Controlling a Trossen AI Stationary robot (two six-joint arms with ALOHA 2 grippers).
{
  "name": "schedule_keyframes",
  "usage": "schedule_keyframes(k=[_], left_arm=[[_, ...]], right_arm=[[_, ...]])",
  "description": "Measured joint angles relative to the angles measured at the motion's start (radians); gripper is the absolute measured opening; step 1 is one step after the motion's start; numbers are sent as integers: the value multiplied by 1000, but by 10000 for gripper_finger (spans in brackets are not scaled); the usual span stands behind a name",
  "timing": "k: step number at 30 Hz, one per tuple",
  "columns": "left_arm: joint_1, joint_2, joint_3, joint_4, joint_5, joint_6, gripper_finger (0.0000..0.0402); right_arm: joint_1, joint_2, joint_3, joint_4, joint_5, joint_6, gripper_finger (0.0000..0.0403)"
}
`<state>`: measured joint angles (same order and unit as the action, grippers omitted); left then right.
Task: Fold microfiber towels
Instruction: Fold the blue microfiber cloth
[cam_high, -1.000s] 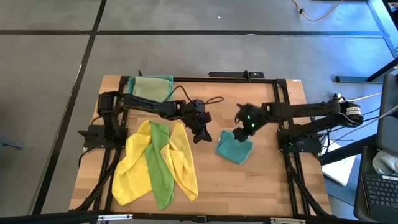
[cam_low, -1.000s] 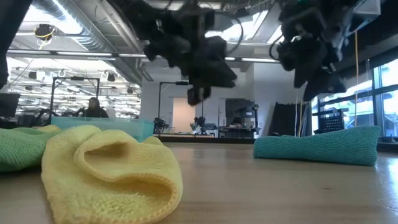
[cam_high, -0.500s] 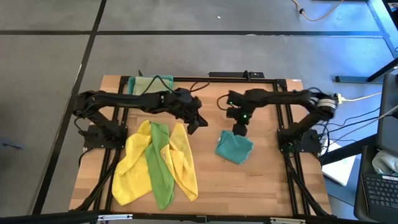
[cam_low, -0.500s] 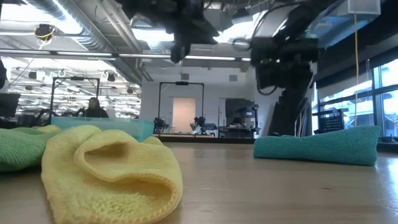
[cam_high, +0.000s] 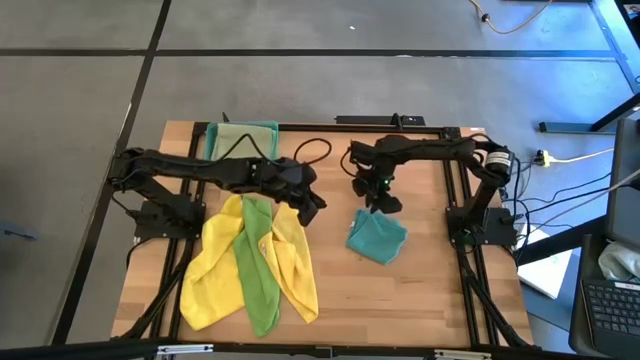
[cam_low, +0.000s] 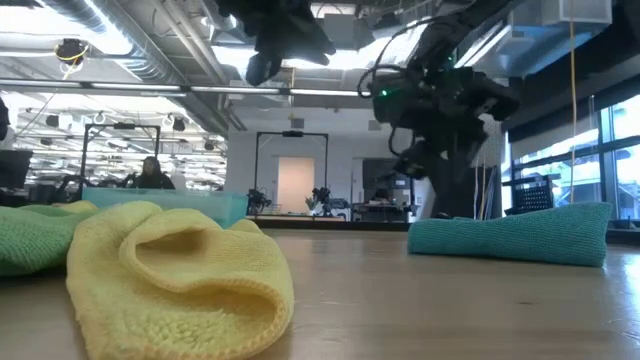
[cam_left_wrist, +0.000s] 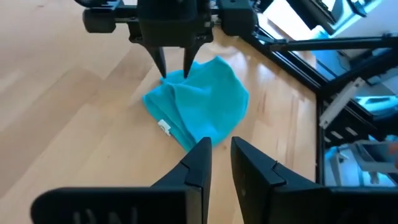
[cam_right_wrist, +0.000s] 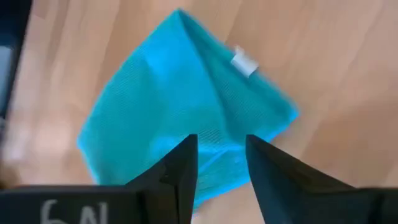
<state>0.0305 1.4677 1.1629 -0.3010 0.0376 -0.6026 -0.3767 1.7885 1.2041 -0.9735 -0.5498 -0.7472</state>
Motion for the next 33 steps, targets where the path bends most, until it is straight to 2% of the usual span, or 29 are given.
schedule_keyframes(k=[4,14,17,26,33], left_arm=[[-20,0,0,1,-73,-25,53],[-26,0,0,-2,-78,-26,53],[-26,0,0,-6,-76,-19,53],[-26,1,0,-38,-39,3,53],[-41,1,0,-60,-24,7,53]], right_arm=[[0,0,-12,83,50,-10,117],[2,0,-112,84,48,-51,102],[10,0,-128,91,15,-50,109],[57,0,-130,159,7,-47,155],[65,0,-130,155,37,-44,160]])
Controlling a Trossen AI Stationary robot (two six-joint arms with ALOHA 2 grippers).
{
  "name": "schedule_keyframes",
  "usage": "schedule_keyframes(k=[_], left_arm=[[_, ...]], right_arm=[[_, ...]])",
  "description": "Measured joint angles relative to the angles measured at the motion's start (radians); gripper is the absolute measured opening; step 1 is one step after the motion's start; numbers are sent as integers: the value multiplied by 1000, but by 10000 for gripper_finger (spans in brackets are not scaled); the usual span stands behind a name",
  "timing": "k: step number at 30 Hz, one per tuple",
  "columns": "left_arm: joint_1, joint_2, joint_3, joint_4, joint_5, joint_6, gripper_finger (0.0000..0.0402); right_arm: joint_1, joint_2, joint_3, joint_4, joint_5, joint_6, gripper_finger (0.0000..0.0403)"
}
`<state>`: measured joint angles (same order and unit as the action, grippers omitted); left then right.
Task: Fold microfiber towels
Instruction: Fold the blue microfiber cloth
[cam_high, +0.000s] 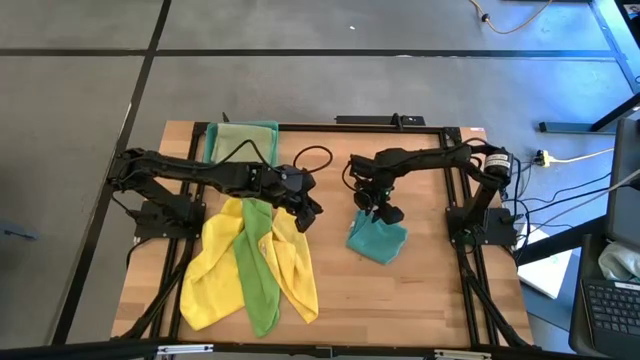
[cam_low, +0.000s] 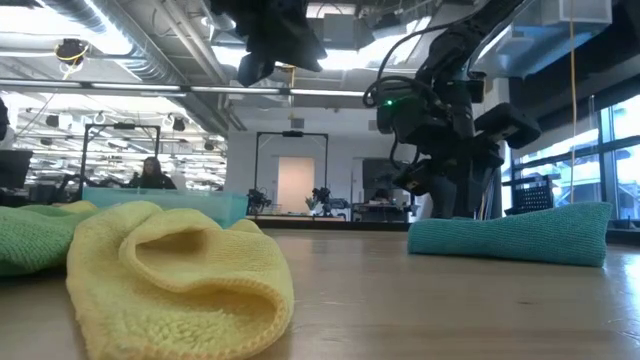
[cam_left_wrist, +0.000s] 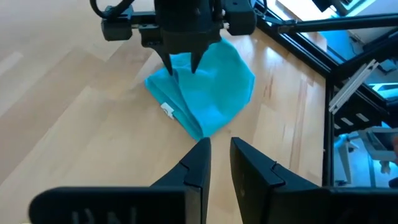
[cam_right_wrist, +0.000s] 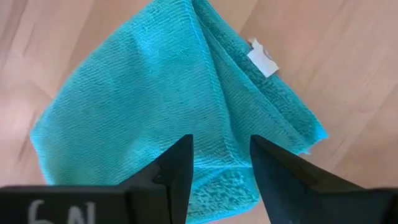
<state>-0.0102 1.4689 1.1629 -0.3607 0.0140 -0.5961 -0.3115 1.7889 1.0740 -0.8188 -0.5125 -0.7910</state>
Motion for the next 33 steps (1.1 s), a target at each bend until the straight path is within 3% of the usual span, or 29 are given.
schedule_keyframes(k=[11,15,21,25,33], left_arm=[[-24,0,0,-6,-28,0,53],[-24,0,0,-6,-28,0,53],[-30,0,0,-6,-30,4,53],[-31,0,0,-8,-29,4,53],[-31,0,0,-19,-29,13,53]], right_arm=[[0,0,0,-40,22,161,147],[4,0,7,-92,22,181,106],[14,0,43,-166,22,184,13],[16,0,78,-183,36,232,10],[16,0,171,-282,207,331,4]])
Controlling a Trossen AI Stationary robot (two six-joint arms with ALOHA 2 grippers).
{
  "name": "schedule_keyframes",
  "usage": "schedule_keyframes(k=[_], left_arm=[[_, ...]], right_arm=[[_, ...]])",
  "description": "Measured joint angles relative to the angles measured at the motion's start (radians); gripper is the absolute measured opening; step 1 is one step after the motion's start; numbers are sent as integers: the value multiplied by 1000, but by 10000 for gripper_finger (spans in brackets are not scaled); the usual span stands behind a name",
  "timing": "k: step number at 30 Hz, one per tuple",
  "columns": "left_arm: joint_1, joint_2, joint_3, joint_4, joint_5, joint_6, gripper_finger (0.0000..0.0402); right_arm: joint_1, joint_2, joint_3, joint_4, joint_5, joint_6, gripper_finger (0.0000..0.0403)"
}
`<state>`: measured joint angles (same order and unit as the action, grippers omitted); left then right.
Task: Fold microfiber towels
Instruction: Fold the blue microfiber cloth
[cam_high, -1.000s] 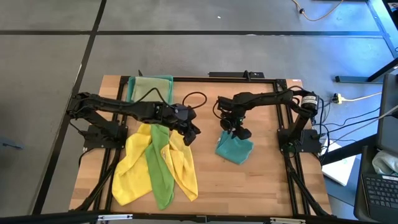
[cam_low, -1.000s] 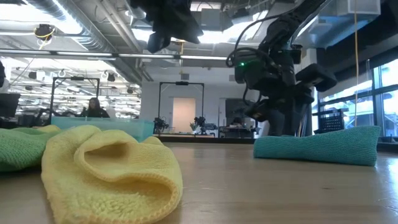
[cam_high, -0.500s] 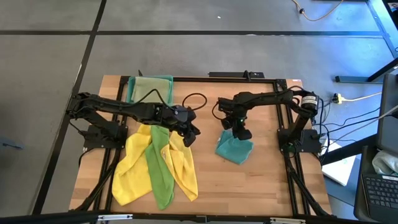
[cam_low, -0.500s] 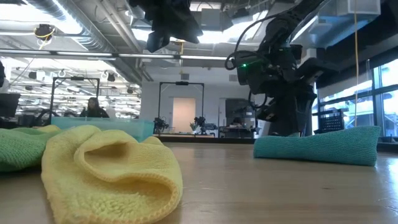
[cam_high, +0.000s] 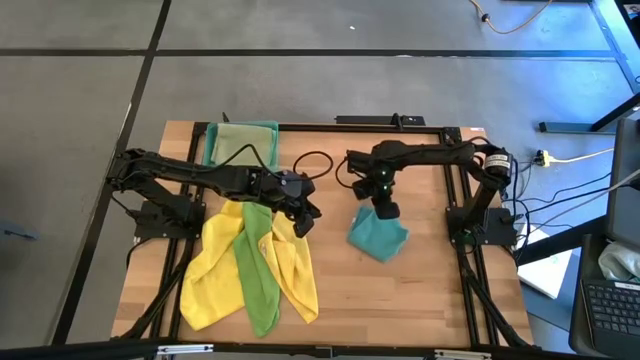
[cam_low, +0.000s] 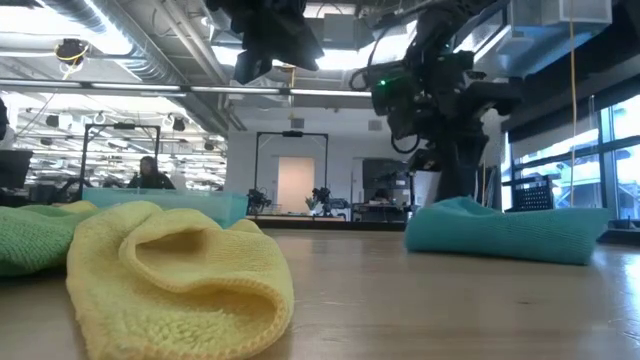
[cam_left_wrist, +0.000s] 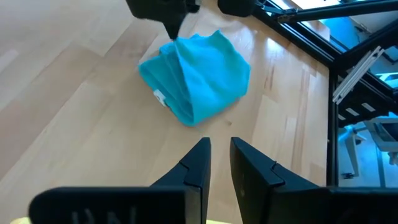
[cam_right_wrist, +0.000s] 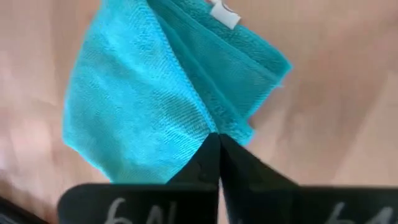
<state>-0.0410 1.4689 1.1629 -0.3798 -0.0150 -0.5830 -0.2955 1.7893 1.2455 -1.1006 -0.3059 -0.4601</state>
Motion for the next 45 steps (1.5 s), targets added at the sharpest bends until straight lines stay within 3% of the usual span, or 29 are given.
schedule_keyframes(k=[8,13,16,22,24,28,30,40,45], left_arm=[[0,0,0,-2,1,19,53],[2,0,0,-3,1,20,53],[1,0,0,-8,1,20,53],[1,0,0,-32,1,20,53],[1,0,0,-34,1,20,53],[2,0,0,-33,1,34,53],[1,0,0,-33,1,38,53],[2,0,0,-59,-9,42,53],[1,0,0,-59,-9,49,53]], right_arm=[[-3,0,-22,20,24,11,23],[-4,0,-55,146,155,19,60],[-16,0,-56,188,224,79,87],[-52,0,-31,97,227,268,141],[-66,0,-22,14,159,349,154],[-93,-1,-34,-146,-164,460,168],[-96,-1,-58,-188,-270,481,171],[-146,-34,-307,-199,-290,488,173],[-166,-152,-463,-55,-360,591,173]])
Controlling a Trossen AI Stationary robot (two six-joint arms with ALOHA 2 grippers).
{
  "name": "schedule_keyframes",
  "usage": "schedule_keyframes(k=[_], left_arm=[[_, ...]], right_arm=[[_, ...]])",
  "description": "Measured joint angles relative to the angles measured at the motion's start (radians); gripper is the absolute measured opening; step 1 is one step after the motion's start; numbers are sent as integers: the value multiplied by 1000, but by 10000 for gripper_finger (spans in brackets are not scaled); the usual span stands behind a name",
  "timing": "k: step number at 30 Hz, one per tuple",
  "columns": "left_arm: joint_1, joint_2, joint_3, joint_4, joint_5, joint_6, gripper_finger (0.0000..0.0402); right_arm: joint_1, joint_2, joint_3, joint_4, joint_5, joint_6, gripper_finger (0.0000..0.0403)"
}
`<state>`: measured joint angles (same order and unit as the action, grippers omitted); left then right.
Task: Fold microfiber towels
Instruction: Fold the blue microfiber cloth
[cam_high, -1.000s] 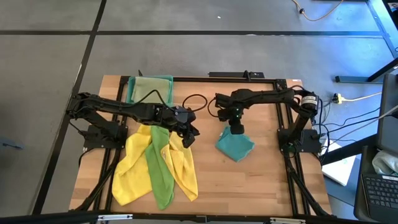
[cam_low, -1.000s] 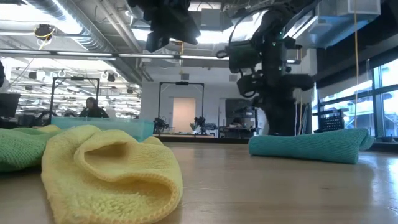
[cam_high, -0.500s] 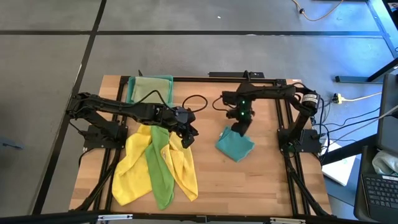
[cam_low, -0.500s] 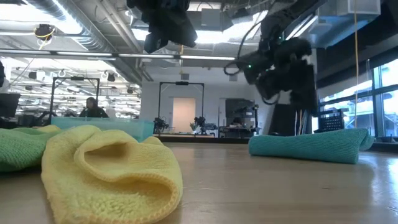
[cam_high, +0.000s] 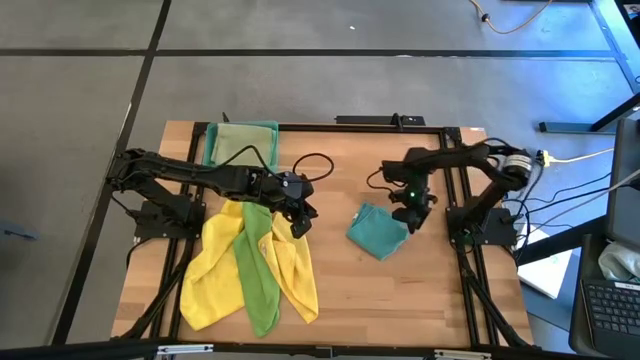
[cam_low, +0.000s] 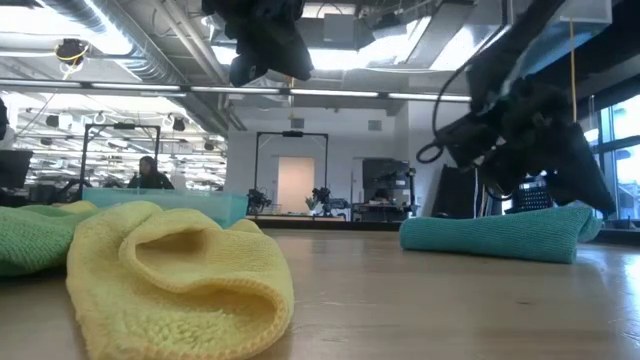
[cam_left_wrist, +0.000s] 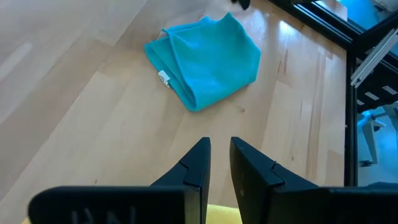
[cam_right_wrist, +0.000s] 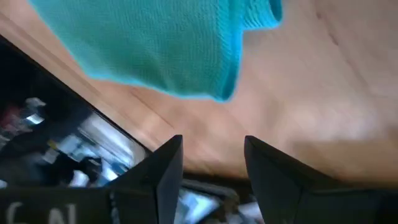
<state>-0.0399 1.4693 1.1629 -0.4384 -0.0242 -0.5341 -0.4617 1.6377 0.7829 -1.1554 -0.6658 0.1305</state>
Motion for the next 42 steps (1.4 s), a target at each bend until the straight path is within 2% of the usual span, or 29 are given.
schedule_keyframes(k=[6,12,18,21,27,33,39,42], left_arm=[[0,0,0,1,0,8,53],[0,0,0,2,0,4,53],[0,0,0,2,0,-7,53],[0,0,0,2,0,-7,53],[2,0,0,2,0,-11,53],[2,0,0,2,-1,-33,53],[15,0,0,6,-12,-42,53],[21,0,0,6,-12,-59,53]], right_arm=[[-10,-142,-148,253,-46,238,177],[-10,-215,-240,371,-35,400,225],[-10,-215,-286,368,-10,415,286],[-10,-215,-299,428,-50,421,302],[-9,-215,-300,575,-70,442,305],[-9,-216,-299,618,-68,431,302],[-10,-214,-299,621,-102,426,274],[-10,-214,-299,619,-166,442,251]])
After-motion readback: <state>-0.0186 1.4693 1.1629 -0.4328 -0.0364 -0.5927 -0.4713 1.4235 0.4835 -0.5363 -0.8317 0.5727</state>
